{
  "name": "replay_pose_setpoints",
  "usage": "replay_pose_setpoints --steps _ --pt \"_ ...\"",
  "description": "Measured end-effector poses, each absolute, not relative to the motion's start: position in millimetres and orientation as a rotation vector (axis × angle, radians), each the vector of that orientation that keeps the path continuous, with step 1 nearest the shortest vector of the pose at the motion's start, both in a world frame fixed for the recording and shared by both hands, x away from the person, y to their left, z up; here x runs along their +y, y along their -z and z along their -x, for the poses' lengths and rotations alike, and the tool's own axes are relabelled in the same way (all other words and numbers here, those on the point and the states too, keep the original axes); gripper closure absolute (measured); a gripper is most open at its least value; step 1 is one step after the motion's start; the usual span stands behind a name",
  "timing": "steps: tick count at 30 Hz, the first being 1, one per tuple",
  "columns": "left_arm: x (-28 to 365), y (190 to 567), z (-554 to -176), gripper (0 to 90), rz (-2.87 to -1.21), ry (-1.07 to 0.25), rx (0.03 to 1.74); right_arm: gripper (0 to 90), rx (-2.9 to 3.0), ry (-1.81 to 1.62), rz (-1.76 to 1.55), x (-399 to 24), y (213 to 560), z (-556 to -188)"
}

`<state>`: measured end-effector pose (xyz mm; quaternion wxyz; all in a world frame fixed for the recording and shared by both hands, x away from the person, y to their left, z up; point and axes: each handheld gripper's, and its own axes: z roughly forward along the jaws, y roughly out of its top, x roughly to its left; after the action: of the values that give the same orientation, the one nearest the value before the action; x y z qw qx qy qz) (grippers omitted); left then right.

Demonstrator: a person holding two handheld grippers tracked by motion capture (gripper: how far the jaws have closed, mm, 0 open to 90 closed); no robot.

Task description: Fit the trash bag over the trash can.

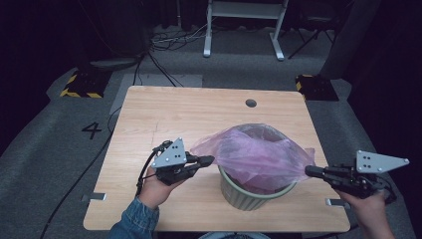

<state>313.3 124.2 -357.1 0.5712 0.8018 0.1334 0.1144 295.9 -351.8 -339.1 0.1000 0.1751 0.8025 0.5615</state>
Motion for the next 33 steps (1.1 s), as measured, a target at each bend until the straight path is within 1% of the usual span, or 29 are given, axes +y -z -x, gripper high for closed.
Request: replay_pose_setpoints --steps 5,7,9,15,17,18,20,21,24,26,30,32,33 --pt "125 369 -299 89.9 -1.912 -0.266 0.230 90.0 2.424 -1.688 -0.438 -353 351 -274" --pt "124 377 -298 89.9 -1.915 -0.224 0.211 90.0 2.441 -1.698 -0.421 -353 358 -269" --pt "122 384 -297 89.9 -1.920 -0.190 0.185 90.0 2.458 -1.717 -0.416 -351 367 -266" --pt "117 395 -293 90.0 -1.945 -0.141 0.130 90.0 2.504 -1.730 -0.423 -346 386 -265" --pt "114 400 -295 90.0 -1.959 -0.123 0.128 90.0 2.513 -1.755 -0.440 -344 394 -267" --pt "112 402 -295 90.0 -1.979 -0.135 0.129 90.0 2.522 -1.758 -0.450 -344 398 -268" --pt "109 408 -296 90.0 -2.054 -0.179 0.147 90.0 2.557 -1.656 -0.485 -341 405 -268" --pt "109 413 -298 90.0 -2.070 -0.179 0.163 90.0 2.569 -1.602 -0.501 -340 409 -269" --pt "116 424 -307 90.0 -2.081 -0.154 0.234 90.0 2.575 -1.556 -0.570 -344 422 -273" --pt "118 430 -312 89.9 -2.078 -0.116 0.248 90.0 2.566 -1.576 -0.599 -348 429 -275" --pt "109 438 -308 89.8 -2.159 -0.132 0.248 90.0 2.574 -1.524 -0.640 -346 443 -279" --pt "113 438 -307 87.1 -2.140 -0.126 0.257 90.0 2.575 -1.515 -0.662 -347 448 -279" --pt "115 437 -306 82.7 -2.127 -0.124 0.266 90.0 2.572 -1.511 -0.670 -349 450 -278"
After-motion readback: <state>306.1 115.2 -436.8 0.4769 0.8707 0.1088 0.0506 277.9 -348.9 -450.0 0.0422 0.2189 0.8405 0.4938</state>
